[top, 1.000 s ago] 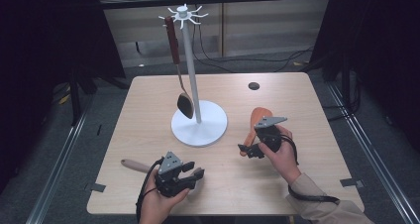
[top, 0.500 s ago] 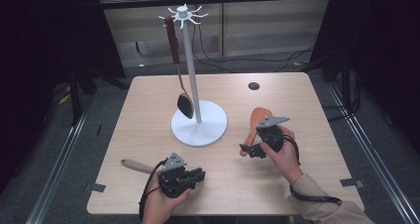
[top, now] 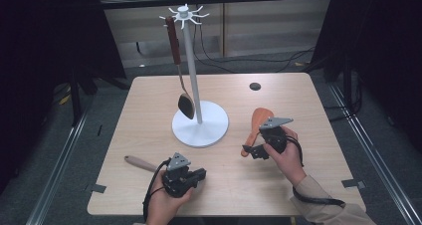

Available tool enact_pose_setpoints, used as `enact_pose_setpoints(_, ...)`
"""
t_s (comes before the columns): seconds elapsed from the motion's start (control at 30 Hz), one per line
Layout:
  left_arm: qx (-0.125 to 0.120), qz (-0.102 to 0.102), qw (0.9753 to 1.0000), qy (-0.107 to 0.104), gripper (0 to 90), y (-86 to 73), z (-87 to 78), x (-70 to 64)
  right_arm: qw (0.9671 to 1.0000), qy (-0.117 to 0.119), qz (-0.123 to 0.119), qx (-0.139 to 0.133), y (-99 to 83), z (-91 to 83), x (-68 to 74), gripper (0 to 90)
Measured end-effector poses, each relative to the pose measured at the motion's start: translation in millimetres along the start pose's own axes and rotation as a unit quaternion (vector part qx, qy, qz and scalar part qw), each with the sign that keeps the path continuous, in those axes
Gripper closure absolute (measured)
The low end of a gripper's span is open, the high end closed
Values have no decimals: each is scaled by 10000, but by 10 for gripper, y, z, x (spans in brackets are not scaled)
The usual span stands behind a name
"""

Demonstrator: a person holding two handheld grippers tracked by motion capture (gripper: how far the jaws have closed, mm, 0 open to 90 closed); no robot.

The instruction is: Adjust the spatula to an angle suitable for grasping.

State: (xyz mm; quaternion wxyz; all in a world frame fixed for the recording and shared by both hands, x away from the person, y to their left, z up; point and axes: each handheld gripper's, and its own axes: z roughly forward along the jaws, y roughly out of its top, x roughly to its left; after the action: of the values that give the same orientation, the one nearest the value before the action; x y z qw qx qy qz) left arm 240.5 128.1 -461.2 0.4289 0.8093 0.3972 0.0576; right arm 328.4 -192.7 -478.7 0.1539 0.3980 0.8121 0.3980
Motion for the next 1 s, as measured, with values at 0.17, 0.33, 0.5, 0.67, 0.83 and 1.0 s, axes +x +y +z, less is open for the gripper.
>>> enact_pose_setpoints(0.17,-126,-87,9999,31,867,38,73,22,10000,-52,38,-16,-25,-42,-25,57)
enact_pose_setpoints(0.33,-187,-141,9997,18,848,60,111,47,9999,-100,86,-6,-62,-82,-59,57)
enact_pose_setpoints(0.5,-166,-170,9995,-186,755,31,96,64,9999,-94,95,-1,-71,-84,-67,57)
enact_pose_setpoints(0.67,-118,86,9998,-141,680,-9,72,22,9999,-72,71,12,-47,-57,-43,57)
enact_pose_setpoints(0.83,-173,178,9996,-125,619,-66,51,15,10000,-21,46,9,-16,-15,-19,57)
enact_pose_setpoints(1.0,-146,247,9996,-81,597,-151,34,6,10000,60,-20,3,37,56,12,57)
